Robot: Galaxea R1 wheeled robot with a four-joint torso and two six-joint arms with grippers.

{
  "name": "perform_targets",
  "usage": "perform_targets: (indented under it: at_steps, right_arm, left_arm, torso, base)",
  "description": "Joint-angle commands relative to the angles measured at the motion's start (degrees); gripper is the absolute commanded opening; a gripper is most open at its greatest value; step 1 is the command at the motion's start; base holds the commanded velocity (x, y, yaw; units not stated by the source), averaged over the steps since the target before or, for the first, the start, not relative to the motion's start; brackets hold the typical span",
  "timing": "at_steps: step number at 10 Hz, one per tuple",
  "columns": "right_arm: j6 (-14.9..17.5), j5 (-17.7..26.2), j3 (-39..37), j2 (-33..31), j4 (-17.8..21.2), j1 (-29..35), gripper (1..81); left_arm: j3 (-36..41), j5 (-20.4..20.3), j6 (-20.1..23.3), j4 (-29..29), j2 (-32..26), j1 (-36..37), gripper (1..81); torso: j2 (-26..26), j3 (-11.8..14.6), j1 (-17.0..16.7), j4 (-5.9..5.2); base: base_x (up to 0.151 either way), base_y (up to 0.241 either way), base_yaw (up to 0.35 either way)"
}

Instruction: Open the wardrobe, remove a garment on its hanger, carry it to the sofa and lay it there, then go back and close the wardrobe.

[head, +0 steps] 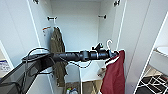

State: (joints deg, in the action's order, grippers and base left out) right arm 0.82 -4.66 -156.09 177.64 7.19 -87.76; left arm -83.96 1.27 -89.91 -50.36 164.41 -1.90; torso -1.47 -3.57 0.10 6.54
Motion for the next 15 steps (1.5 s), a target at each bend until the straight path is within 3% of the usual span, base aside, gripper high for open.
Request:
perform_targets:
  at_steps: [1,5,15]
  right_arm:
    - [0.2,3.1,0.5,0.6,0.2,2.7,81.1]
    - [0.2,3.1,0.5,0.6,0.2,2.7,81.1]
    - [0.2,3.1,0.5,0.7,0.1,2.7,81.1]
  left_arm:
    - [-0.5,-4.8,0.8,-1.6,-2.0,12.7,1.0]
    - [4.6,-4.5,1.3,-1.8,-10.2,11.9,1.0]
    - [6.9,-4.4,1.3,-2.2,-10.7,9.4,1.0]
  torso:
    - [0.0,0.0,0.0,0.0]
    - [0.0,0.0,0.0,0.0]
    - [0.0,0.0,0.0,0.0]
  base:
    - [0.0,0.0,0.0]
    - [0.0,0.0,0.0]
    - [-0.008,0.0,0.0]
